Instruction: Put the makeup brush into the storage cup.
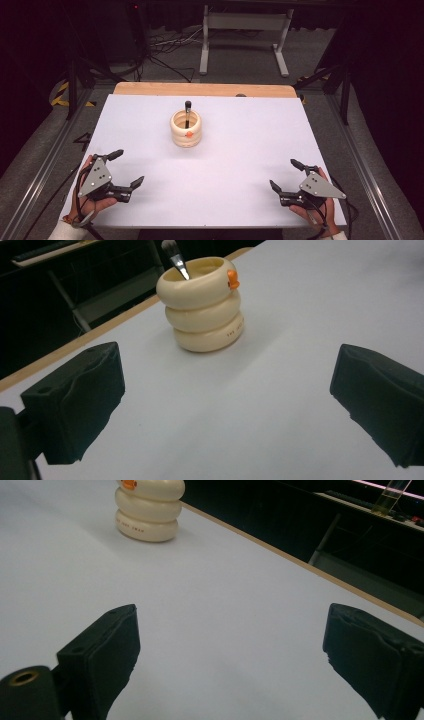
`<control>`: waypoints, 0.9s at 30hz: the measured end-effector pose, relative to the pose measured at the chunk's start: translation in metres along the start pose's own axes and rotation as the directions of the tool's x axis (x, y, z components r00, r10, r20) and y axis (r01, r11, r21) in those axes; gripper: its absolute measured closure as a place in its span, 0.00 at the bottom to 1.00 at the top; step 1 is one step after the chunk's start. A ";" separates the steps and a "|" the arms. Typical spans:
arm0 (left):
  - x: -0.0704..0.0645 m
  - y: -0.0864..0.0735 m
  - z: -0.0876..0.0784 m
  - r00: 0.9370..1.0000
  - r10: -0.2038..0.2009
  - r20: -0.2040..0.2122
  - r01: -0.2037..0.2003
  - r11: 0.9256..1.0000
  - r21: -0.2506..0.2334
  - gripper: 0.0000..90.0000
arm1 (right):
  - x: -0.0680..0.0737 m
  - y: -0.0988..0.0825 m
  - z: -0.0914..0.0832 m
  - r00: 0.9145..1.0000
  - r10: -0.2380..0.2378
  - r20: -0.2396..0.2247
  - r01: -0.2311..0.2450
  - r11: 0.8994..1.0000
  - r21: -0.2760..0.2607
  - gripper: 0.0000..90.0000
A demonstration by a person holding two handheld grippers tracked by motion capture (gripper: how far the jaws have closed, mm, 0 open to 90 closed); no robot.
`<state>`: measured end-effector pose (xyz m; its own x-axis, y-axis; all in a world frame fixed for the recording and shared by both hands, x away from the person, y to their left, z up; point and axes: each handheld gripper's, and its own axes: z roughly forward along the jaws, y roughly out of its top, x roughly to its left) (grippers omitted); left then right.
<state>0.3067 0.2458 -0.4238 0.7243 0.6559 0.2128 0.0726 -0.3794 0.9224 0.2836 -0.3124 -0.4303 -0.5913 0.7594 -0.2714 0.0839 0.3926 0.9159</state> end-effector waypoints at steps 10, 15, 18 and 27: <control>-0.010 -0.028 -0.013 0.991 -0.130 0.040 0.129 0.992 0.016 0.03 | 0.000 0.002 -0.002 1.000 -0.001 0.002 0.001 1.000 -0.008 0.10; -0.009 -0.033 -0.015 0.987 -0.155 0.044 0.154 0.988 0.008 0.03 | 0.001 0.001 -0.002 1.000 -0.006 0.000 0.006 1.000 0.000 0.10; -0.011 -0.034 -0.012 0.987 -0.151 0.053 0.150 0.989 0.015 0.03 | 0.001 0.002 -0.002 1.000 -0.004 0.001 0.004 1.000 -0.006 0.10; -0.013 -0.031 -0.015 0.992 -0.115 0.049 0.115 0.993 0.009 0.03 | 0.004 0.002 0.000 1.000 -0.016 -0.001 0.016 1.000 0.006 0.10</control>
<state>0.2849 0.2588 -0.4506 0.7438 0.6624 0.0895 0.1612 -0.3076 0.9378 0.2813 -0.3087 -0.4291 -0.5936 0.7522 -0.2861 0.0787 0.4080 0.9096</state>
